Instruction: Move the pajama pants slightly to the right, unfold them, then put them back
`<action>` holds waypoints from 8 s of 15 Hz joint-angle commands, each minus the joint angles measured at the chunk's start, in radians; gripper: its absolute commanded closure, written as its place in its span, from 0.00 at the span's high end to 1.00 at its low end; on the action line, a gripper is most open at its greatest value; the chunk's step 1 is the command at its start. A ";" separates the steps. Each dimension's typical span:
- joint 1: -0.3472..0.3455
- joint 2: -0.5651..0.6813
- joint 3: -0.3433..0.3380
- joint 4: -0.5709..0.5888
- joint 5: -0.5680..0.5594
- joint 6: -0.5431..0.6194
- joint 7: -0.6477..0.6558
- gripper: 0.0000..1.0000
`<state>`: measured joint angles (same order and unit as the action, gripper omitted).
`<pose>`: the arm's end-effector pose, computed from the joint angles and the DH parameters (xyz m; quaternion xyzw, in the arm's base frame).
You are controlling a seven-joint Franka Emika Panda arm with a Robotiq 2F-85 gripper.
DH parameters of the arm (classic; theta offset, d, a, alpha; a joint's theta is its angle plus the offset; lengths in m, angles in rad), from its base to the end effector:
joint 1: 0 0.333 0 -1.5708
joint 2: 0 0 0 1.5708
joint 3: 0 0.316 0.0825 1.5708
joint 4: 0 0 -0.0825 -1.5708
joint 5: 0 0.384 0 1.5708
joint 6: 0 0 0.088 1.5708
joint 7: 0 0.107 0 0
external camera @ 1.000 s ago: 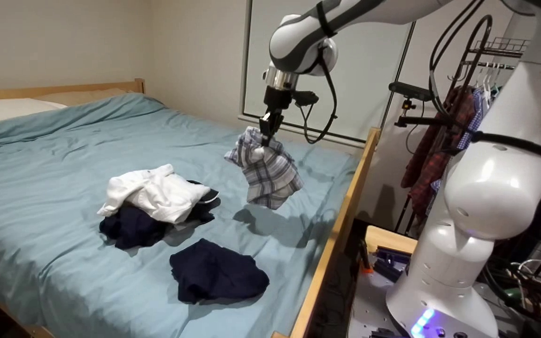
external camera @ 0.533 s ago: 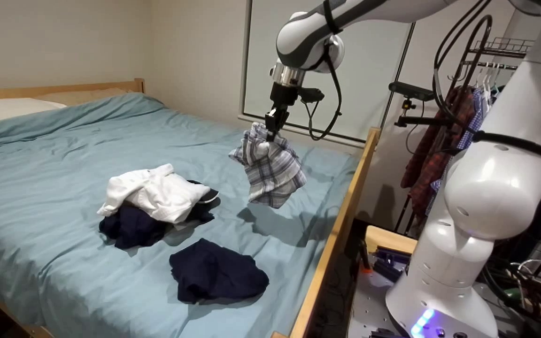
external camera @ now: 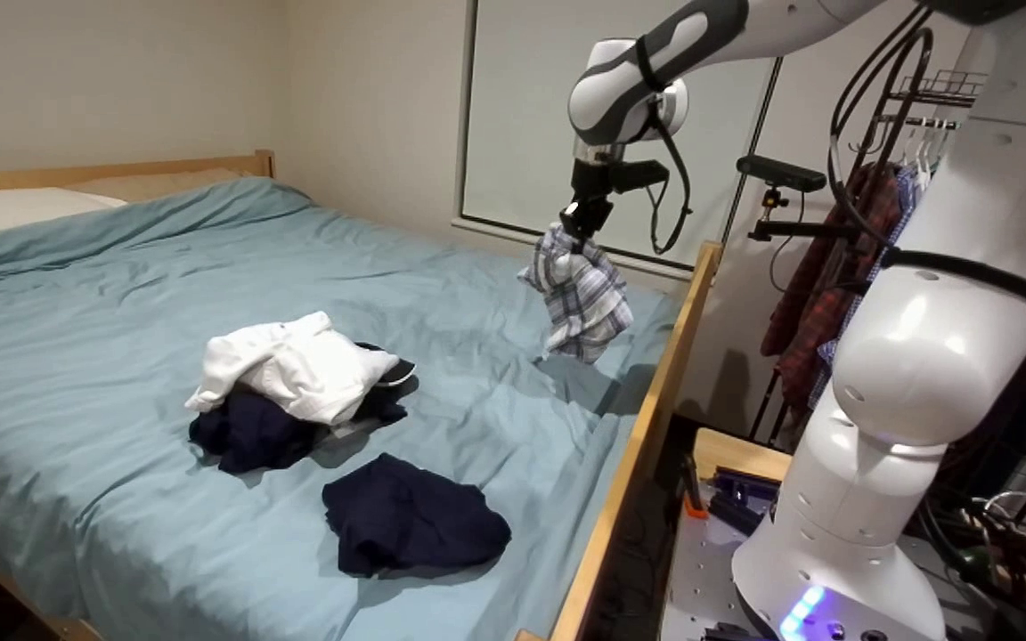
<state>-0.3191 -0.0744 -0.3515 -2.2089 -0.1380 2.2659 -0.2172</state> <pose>0.4113 -0.3331 0.4220 0.9798 -0.1846 0.0392 0.0661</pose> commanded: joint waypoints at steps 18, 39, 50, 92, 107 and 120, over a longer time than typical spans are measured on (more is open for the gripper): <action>0.043 0.314 -0.040 0.005 -0.388 0.216 0.648 0.03; 0.217 0.144 0.222 -0.126 0.289 0.253 0.636 1.00; 0.145 0.216 0.124 -0.089 0.222 0.262 0.602 1.00; -0.060 0.632 -0.019 0.278 0.525 0.008 1.021 1.00; -0.131 0.911 0.056 0.363 0.658 0.261 1.022 0.36; -0.158 0.925 0.084 0.378 0.757 0.309 1.027 0.89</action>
<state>-0.4584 0.8039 -0.2889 -1.8669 0.5731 2.5249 0.8066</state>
